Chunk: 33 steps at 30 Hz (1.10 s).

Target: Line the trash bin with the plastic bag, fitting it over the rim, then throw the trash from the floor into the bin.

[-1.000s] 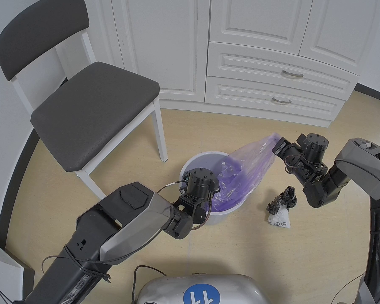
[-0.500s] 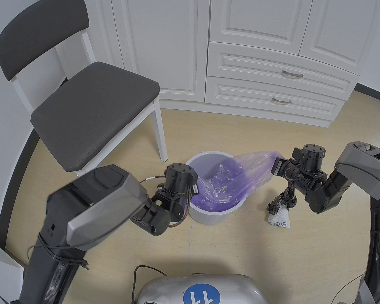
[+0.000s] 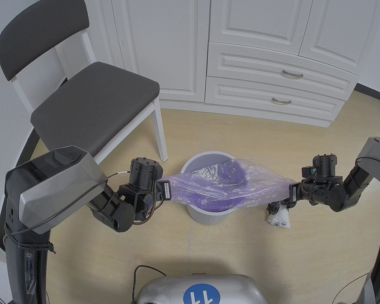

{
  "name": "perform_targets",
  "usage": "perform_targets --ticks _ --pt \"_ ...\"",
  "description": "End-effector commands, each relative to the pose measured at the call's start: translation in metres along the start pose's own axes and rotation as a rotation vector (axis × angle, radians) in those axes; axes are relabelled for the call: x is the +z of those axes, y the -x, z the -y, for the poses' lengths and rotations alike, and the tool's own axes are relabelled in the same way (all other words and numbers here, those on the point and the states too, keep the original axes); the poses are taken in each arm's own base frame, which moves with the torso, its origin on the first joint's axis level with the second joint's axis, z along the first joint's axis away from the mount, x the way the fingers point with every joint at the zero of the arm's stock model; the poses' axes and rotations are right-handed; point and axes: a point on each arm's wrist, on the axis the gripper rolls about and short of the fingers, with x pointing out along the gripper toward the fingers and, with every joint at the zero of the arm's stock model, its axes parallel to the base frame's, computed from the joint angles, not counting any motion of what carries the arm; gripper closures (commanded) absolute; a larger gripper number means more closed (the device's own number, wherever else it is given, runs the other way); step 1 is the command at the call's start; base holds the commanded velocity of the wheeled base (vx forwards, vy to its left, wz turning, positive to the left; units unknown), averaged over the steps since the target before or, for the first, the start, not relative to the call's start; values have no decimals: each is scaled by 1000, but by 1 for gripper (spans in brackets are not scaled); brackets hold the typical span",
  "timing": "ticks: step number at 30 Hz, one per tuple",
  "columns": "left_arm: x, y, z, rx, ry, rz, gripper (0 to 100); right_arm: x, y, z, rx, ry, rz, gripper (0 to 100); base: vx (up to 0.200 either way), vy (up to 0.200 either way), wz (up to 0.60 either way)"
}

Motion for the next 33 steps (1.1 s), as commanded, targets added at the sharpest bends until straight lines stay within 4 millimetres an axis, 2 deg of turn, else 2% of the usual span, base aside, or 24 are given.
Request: perform_targets --ticks 1,13,16,22,25,29,33 --pt "-6 6 -9 8 -36 -39 100 -8 13 4 -8 41 -41 100 0 0 0" --pt "-23 15 -16 -54 -103 -125 100 -35 26 3 21 233 -141 100 0 0 0" --pt "-20 17 -17 -54 -105 -116 100 -35 28 4 22 248 -141 100 0 0 0" --pt "-8 33 -24 -80 -139 -111 100 -33 37 6 17 262 -141 100 0 0 0" --pt "-5 39 -27 -96 -150 -112 100 -28 48 6 24 275 -164 100 0 0 0" --pt "-10 38 -27 -98 -159 -129 100 -25 54 2 39 280 -188 100 0 0 0" --pt "-23 30 -27 -94 -170 -159 100 -29 45 0 45 281 -199 100 0 0 0"
